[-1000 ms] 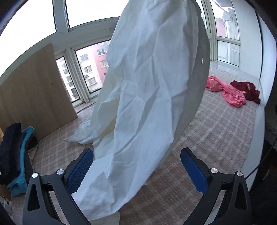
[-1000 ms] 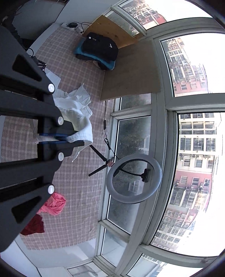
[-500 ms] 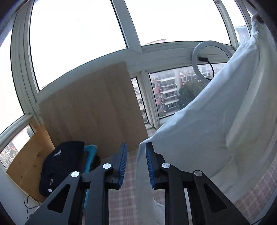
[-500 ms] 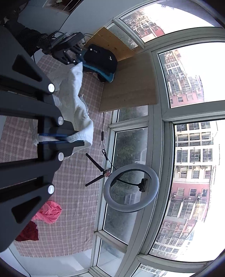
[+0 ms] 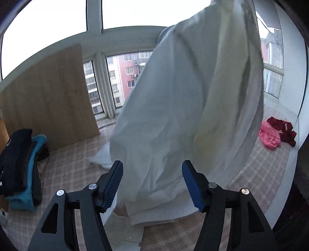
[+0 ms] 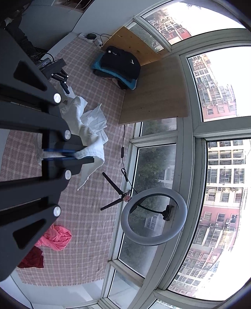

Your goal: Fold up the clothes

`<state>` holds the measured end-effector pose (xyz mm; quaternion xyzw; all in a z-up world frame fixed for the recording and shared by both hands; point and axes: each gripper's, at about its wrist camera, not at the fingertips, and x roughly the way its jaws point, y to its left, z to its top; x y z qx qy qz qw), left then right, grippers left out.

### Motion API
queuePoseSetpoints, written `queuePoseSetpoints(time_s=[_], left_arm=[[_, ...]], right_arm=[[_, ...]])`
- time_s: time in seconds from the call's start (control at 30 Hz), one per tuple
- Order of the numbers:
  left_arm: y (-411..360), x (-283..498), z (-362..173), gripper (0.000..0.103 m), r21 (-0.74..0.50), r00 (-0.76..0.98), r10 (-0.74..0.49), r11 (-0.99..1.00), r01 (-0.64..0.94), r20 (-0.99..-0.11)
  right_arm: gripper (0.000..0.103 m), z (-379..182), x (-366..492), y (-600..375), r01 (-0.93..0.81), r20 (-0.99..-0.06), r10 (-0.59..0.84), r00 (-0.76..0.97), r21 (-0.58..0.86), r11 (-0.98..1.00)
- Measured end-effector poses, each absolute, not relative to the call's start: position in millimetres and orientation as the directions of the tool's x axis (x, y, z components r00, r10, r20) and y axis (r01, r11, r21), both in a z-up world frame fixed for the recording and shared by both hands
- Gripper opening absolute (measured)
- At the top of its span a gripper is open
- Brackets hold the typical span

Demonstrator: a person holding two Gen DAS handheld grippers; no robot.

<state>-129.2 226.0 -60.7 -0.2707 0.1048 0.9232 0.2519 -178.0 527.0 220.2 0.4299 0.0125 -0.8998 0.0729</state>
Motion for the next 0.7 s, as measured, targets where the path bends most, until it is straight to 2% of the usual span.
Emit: queuePoseSetpoints(time_s=[0.07,0.1,0.17,0.3,0.43,0.53,0.67,0.7], left_arm=[[243,-126,-34,0.083,0.052,-0.725,0.478,-0.817,-0.574,-0.496],[253,-125,-24,0.085,0.051,-0.72,0.509,-0.799,-0.599,-0.472],[277,-128,-10,0.085,0.062,-0.708,0.548,-0.77,-0.635,-0.445],[311,-143,-11,0.085,0.102,-0.691,0.553,-0.742,-0.663,-0.466],[324,-146,-32,0.085,0.056,-0.639,0.578,-0.718,-0.694,-0.508],[324,-151,-40,0.079,0.016,-0.611,0.585,-0.715,-0.699,-0.532],[320,-154,-38,0.078,-0.021,-0.6,0.61,-0.71,-0.704,-0.517],[323,-155,-40,0.074,-0.02,-0.592,0.617,-0.701,-0.713,-0.519]], right_arm=[[0.003,220,-178,527,0.15,-0.775,-0.129,-0.619,0.044,-0.988],[0.003,219,-178,526,0.157,-0.775,-0.133,-0.618,0.044,-0.987],[0.003,219,-177,524,0.169,-0.773,-0.142,-0.618,0.045,-0.985],[0.003,220,-177,527,0.18,-0.77,-0.15,-0.619,0.047,-0.983],[0.003,224,-177,536,0.177,-0.766,-0.156,-0.624,0.056,-0.983],[0.003,228,-177,544,0.174,-0.758,-0.16,-0.632,0.062,-0.983],[0.003,230,-177,552,0.173,-0.755,-0.166,-0.635,0.07,-0.982],[0.003,229,-178,553,0.173,-0.754,-0.168,-0.635,0.073,-0.982]])
